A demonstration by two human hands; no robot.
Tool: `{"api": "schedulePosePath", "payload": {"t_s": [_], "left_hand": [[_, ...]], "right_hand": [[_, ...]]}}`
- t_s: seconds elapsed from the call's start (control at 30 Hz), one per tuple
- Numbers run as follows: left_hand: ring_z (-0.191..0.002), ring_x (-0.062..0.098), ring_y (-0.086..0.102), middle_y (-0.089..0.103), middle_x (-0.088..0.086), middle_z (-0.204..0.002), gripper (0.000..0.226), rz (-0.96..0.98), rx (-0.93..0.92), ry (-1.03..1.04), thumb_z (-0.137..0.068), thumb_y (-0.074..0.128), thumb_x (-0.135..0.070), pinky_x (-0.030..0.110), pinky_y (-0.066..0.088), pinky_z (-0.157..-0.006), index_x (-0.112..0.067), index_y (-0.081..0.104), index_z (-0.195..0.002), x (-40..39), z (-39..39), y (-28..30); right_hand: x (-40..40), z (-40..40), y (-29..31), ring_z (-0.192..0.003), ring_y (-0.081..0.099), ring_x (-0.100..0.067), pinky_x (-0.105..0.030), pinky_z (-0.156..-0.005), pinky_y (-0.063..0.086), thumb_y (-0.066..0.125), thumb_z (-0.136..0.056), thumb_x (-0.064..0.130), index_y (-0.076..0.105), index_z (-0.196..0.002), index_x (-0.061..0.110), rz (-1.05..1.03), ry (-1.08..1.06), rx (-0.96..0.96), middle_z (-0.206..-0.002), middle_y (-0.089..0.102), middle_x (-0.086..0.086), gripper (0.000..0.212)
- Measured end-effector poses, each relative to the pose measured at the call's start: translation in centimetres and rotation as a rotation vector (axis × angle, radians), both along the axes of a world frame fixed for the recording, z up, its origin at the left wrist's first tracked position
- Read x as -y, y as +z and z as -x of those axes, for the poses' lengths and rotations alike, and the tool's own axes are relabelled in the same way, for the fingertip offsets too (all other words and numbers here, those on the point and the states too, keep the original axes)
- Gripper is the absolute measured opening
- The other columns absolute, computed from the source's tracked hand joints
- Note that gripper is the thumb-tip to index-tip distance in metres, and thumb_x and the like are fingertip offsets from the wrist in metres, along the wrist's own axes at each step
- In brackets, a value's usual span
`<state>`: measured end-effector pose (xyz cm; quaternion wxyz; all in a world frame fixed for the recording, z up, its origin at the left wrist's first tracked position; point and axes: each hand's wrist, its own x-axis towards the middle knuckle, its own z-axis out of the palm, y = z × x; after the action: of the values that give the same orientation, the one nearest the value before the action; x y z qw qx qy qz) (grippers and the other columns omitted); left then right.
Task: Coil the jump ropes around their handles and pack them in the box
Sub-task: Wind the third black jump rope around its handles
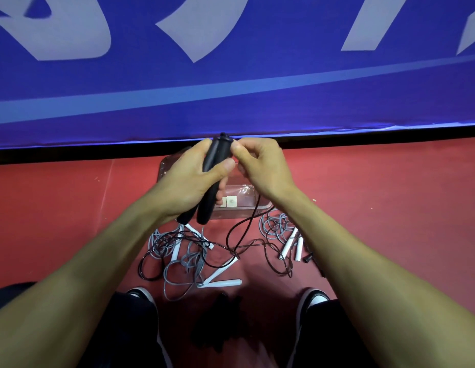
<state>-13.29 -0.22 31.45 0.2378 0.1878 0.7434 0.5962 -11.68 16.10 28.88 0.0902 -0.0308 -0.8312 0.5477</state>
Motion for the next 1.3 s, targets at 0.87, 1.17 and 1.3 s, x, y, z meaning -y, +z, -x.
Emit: {"api": "schedulePosePath", "payload": {"t_s": [0.87, 1.17, 1.3], "left_hand": [[-0.078, 0.022, 0.046, 0.047, -0.003, -0.08, 0.014, 0.647, -0.506, -0.046, -0.103, 0.046, -0.025, 0.038, 0.034, -0.061, -0.015, 0.04, -0.095, -0.2, -0.4, -2.6], [-0.071, 0.034, 0.07, 0.07, 0.021, -0.076, 0.035, 0.012, 0.226, -0.09, -0.093, 0.063, -0.04, 0.047, 0.052, -0.075, -0.009, 0.064, -0.109, 0.5, 0.2, -1.0], [-0.082, 0.041, 0.073, 0.067, 0.024, -0.087, 0.027, -0.021, 0.316, -0.069, -0.099, 0.057, -0.022, 0.054, 0.059, -0.086, -0.005, 0.054, -0.119, 0.3, 0.1, -1.1]], "right_hand": [[1.2, -0.3, 0.3, -0.033, 0.036, -0.004, -0.029, -0.052, 0.028, 0.037, -0.103, 0.052, 0.05, -0.052, 0.018, 0.012, 0.027, 0.374, -0.036, 0.043, 0.01, 0.063], [1.0, -0.3, 1.1, -0.058, 0.027, -0.021, -0.033, -0.058, 0.026, 0.025, -0.106, 0.053, 0.049, -0.07, 0.01, 0.124, 0.084, 0.245, -0.059, 0.033, -0.006, 0.061], [0.7, -0.2, 0.8, -0.052, 0.029, -0.015, -0.031, -0.056, 0.027, 0.022, -0.105, 0.058, 0.04, -0.066, 0.011, -0.044, 0.038, 0.193, -0.055, 0.034, 0.0, 0.064]]}}
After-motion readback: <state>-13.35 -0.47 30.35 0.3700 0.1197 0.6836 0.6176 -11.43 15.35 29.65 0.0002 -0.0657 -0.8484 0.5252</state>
